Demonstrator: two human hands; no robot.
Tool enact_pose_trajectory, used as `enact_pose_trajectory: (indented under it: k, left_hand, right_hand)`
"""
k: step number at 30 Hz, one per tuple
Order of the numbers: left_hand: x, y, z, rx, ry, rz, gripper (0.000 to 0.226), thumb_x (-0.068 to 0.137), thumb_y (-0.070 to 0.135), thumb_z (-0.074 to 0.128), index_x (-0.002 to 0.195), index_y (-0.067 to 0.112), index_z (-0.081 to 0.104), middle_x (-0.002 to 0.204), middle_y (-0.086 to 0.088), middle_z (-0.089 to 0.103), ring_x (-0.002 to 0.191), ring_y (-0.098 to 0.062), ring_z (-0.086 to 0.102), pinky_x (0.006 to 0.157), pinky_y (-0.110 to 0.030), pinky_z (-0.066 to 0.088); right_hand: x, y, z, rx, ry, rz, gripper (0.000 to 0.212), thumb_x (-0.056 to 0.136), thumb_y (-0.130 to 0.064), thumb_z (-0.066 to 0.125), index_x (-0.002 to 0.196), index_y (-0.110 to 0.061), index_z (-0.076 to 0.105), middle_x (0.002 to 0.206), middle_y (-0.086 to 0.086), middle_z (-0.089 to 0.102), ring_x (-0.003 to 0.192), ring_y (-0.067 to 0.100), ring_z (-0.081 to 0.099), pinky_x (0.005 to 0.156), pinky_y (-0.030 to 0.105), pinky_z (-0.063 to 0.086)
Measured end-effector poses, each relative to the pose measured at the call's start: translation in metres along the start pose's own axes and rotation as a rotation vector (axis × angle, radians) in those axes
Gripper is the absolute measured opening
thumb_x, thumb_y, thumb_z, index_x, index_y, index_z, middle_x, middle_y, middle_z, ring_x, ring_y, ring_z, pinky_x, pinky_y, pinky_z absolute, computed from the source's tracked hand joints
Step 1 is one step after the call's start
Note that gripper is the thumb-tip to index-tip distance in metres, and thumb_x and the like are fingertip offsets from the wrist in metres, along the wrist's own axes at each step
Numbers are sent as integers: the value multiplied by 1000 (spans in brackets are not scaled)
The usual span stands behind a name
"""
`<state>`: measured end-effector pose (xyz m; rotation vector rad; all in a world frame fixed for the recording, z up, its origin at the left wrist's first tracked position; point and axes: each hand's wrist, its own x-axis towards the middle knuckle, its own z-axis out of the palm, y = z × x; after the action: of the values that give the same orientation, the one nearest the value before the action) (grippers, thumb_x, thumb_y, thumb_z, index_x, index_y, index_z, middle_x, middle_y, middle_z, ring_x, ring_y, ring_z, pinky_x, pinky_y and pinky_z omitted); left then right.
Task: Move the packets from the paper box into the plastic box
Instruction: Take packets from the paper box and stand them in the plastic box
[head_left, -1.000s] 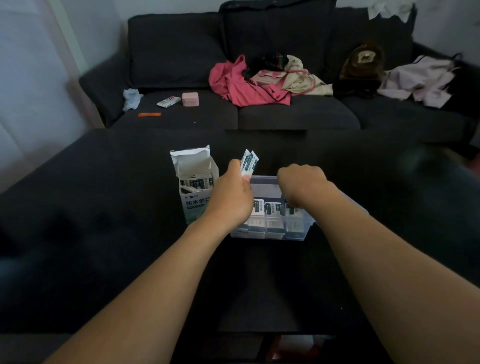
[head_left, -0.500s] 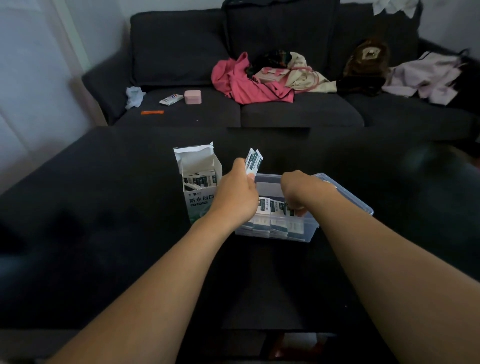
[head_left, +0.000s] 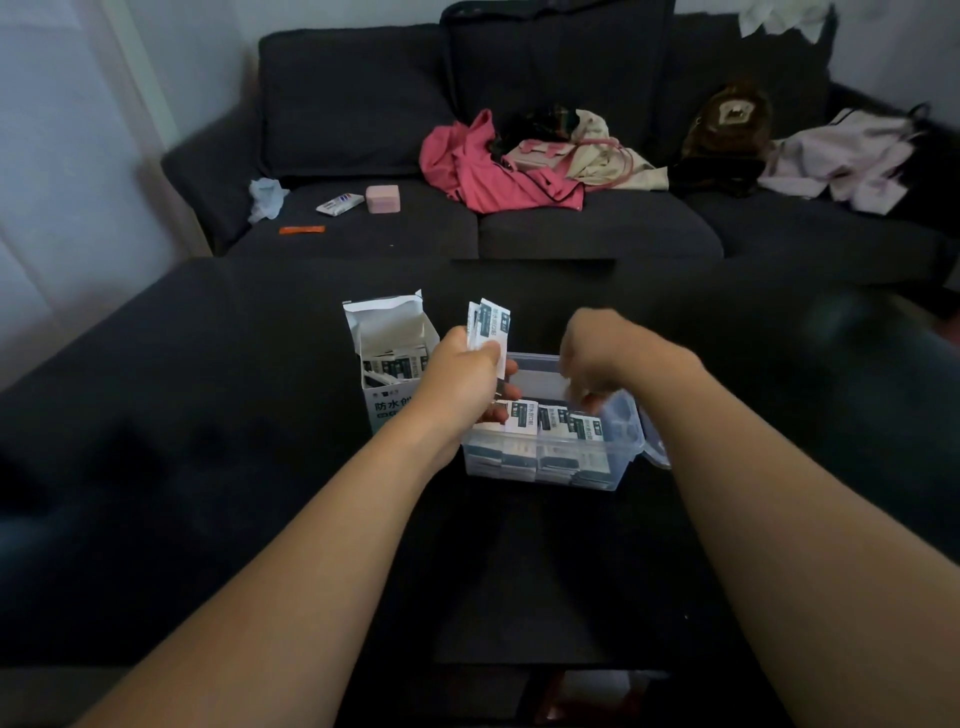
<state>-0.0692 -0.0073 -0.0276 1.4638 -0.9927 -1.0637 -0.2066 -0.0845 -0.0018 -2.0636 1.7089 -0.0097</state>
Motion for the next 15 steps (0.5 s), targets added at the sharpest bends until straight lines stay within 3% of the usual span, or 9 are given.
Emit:
enact_pose_trajectory:
  k: [4, 6, 9, 12, 15]
  left_hand:
    - [-5, 7, 0, -199, -43, -75, 35, 109, 32, 37, 132, 10, 53, 94, -11, 68, 60, -14, 62, 42, -22, 46]
    - [-8, 9, 0, -293, -58, -112, 44, 110, 39, 32, 131, 9, 56, 89, -11, 69, 56, -14, 62, 41, -22, 46]
    - [-12, 12, 0, -368, -80, -139, 43, 110, 35, 32, 131, 8, 58, 85, -10, 70, 56, -14, 63, 42, -22, 46]
    - [-15, 14, -1, -417, -129, -164, 35, 109, 31, 37, 126, 11, 61, 90, -11, 72, 65, -16, 65, 49, -24, 50]
    - [-15, 14, -2, -459, -149, -204, 39, 109, 35, 35, 123, 11, 62, 96, -12, 71, 71, -17, 65, 55, -27, 51]
  right_hand:
    - [-14, 3, -27, 433, 180, -200, 14, 96, -9, 64, 109, -12, 69, 98, 9, 72, 72, 14, 73, 54, 19, 56]
    - [-21, 0, -31, 686, 142, -251, 19, 101, -20, 59, 118, -16, 68, 104, 5, 72, 75, 14, 72, 52, 19, 54]
    - [-22, -3, -24, 685, 38, -337, 23, 101, -29, 59, 120, -21, 69, 104, -1, 73, 75, 12, 66, 61, 24, 51]
    - [-22, -3, -20, 631, 5, -418, 22, 101, -14, 58, 118, -19, 71, 95, 3, 75, 69, 9, 62, 61, 24, 50]
    - [-24, -5, -20, 594, 7, -474, 24, 98, -6, 61, 118, -14, 71, 100, 12, 76, 75, 15, 65, 63, 25, 52]
